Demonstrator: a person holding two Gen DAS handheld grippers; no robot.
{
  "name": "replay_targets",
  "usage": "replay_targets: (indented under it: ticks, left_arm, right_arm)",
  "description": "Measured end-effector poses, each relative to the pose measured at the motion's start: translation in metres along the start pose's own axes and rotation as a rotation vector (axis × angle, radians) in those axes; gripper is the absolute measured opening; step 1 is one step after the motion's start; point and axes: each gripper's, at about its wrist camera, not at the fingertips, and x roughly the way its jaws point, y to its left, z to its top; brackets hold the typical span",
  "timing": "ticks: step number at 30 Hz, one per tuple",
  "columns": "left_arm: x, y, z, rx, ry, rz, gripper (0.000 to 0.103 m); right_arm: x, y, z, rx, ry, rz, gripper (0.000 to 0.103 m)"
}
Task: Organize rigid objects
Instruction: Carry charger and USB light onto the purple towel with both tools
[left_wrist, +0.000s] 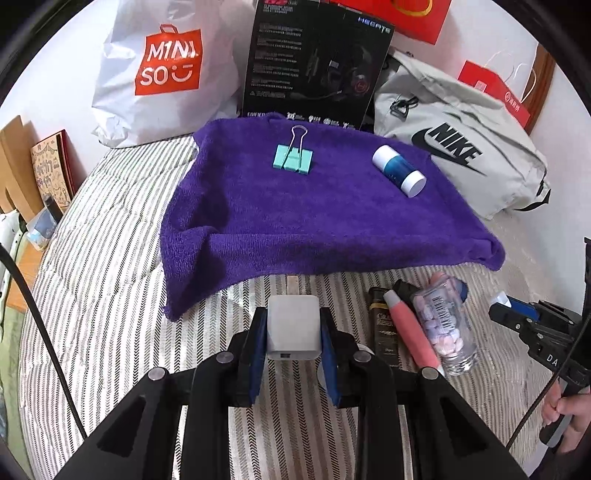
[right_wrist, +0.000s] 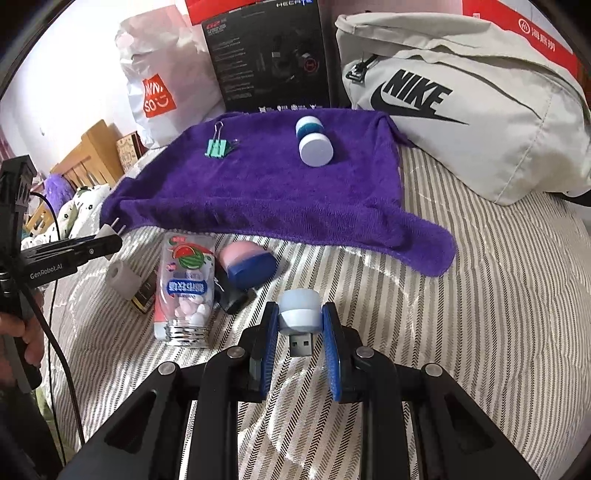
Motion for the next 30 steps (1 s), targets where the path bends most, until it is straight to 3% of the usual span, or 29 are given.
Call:
replay_targets:
  ticks: [16,30]
  left_arm:
    - [-0.021,0.002,0.023,0.015,-0.059,0.008,0.025]
    - [-0.01,0.012,0.08,0.004,-0.086,0.042,0.025]
  right_arm:
    - [-0.017,-0.002,0.044,-0.005,-0.074,0.019,0.024]
    - [0.0,-0.017,0.1,-0.031,-0.074,-0.031,0.024]
